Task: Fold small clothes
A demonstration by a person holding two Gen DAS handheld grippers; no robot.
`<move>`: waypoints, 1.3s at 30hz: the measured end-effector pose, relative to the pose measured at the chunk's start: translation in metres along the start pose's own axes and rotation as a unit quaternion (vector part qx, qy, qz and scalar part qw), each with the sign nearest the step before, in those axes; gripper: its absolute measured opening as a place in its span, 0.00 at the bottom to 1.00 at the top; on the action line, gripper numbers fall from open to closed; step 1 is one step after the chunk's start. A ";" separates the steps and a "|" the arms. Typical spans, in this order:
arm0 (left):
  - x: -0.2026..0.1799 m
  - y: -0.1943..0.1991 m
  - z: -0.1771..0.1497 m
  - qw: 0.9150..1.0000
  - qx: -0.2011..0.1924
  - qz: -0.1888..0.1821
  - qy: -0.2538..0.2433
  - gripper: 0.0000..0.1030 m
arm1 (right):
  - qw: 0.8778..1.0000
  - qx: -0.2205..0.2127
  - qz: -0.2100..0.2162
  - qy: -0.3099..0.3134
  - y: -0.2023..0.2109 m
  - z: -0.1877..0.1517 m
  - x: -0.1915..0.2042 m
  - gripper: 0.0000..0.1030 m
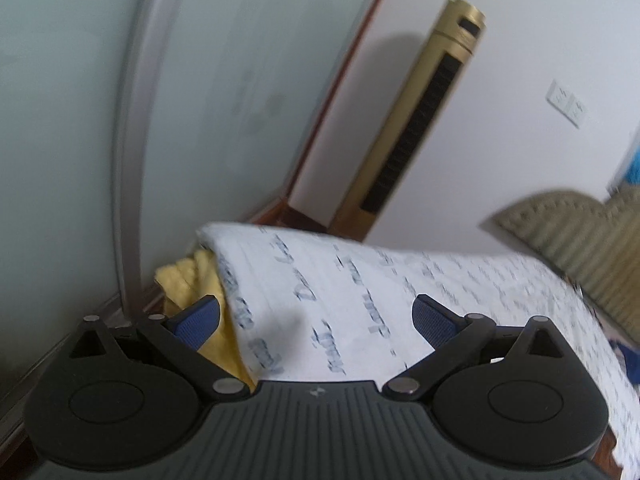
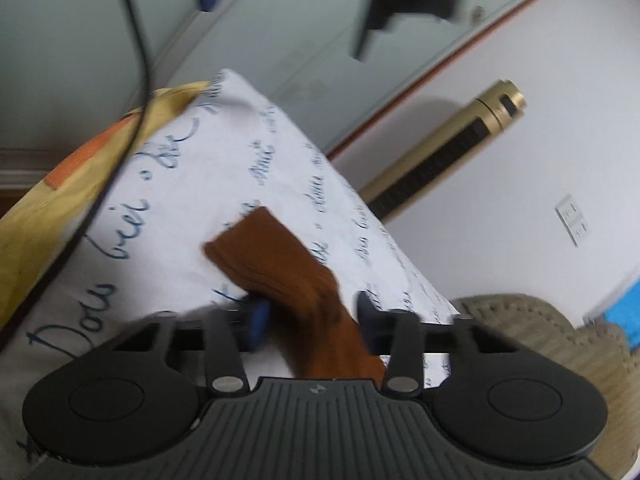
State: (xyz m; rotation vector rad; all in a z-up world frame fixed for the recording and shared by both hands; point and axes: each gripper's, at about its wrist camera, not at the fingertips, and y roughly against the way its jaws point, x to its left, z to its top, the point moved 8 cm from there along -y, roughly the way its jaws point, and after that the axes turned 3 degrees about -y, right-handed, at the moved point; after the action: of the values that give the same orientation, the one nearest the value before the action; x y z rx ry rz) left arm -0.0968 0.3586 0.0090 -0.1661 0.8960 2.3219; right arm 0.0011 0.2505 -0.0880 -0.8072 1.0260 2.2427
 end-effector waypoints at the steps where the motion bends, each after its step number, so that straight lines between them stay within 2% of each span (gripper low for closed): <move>1: -0.003 -0.001 -0.003 1.000 0.006 -0.002 -0.004 1.00 | 1.000 0.002 -0.002 0.002 0.000 -0.001 0.002 0.16; 2: -0.006 -0.001 -0.006 1.000 0.011 -0.003 -0.008 1.00 | 1.000 0.005 -0.002 -0.006 0.000 -0.001 0.001 0.05; 4: -0.009 -0.002 -0.009 1.000 0.014 -0.005 -0.011 1.00 | 0.998 0.003 0.014 -0.058 0.001 -0.001 -0.006 0.05; 7: -0.015 -0.003 -0.012 1.000 0.007 0.000 -0.021 1.00 | 0.988 -0.001 0.032 -0.154 0.004 -0.004 -0.030 0.05; 9: -0.025 -0.002 -0.015 0.999 0.006 -0.004 -0.036 1.00 | 0.973 -0.005 0.034 -0.228 0.009 -0.010 -0.057 0.05; 11: -0.041 -0.004 -0.022 0.998 0.017 -0.020 -0.058 1.00 | 0.953 -0.011 0.025 -0.303 0.016 -0.021 -0.088 0.05; 14: -0.068 -0.005 -0.035 0.995 0.037 -0.050 -0.081 1.00 | 0.915 -0.025 -0.007 -0.402 0.031 -0.046 -0.140 0.05; 17: -0.095 -0.003 -0.050 0.990 0.050 -0.076 -0.111 1.00 | 0.875 -0.039 -0.058 -0.479 0.054 -0.084 -0.186 0.05; 19: -0.116 -0.002 -0.062 0.984 0.057 -0.095 -0.140 1.00 | 0.841 -0.046 -0.091 -0.532 0.073 -0.116 -0.213 0.05; 22: -0.142 -0.001 -0.081 0.974 0.068 -0.118 -0.179 1.00 | 0.778 -0.053 -0.129 -0.613 0.099 -0.168 -0.238 0.05; 23: -0.150 0.000 -0.087 0.971 0.072 -0.127 -0.191 1.00 | 0.761 -0.052 -0.141 -0.631 0.106 -0.184 -0.242 0.05; 24: -0.158 0.001 -0.094 0.967 0.076 -0.134 -0.204 1.00 | 0.749 -0.049 -0.156 -0.642 0.114 -0.199 -0.244 0.06; 26: -0.175 0.001 -0.109 0.956 0.087 -0.153 -0.235 1.00 | 0.732 -0.042 -0.186 -0.654 0.131 -0.226 -0.243 0.06; 28: -0.190 0.001 -0.125 0.943 0.095 -0.167 -0.273 1.00 | 0.711 -0.040 -0.208 -0.671 0.147 -0.251 -0.240 0.06; 31: -0.209 0.001 -0.146 0.924 0.102 -0.171 -0.325 1.00 | 0.673 -0.036 -0.239 -0.699 0.169 -0.289 -0.238 0.06; 33: -0.215 0.002 -0.155 0.916 0.103 -0.174 -0.346 1.00 | 0.647 -0.028 -0.256 -0.718 0.179 -0.315 -0.238 0.06; 37: -0.227 0.001 -0.171 0.901 0.106 -0.175 -0.381 1.00 | 0.586 -0.007 -0.245 -0.772 0.186 -0.362 -0.233 0.11; 38: -0.229 0.000 -0.173 0.899 0.106 -0.173 -0.389 1.00 | 0.575 0.003 -0.244 -0.781 0.187 -0.369 -0.230 0.17; 39: -0.231 -0.002 -0.175 0.896 0.106 -0.170 -0.397 1.00 | 0.567 0.013 -0.248 -0.785 0.189 -0.375 -0.225 0.18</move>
State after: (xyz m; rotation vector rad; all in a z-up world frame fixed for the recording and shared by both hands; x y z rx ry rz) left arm 0.0688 0.1277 -0.0495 0.6307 0.6120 1.6987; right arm 0.1345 -0.2047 -0.0396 0.8874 -0.1338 1.4363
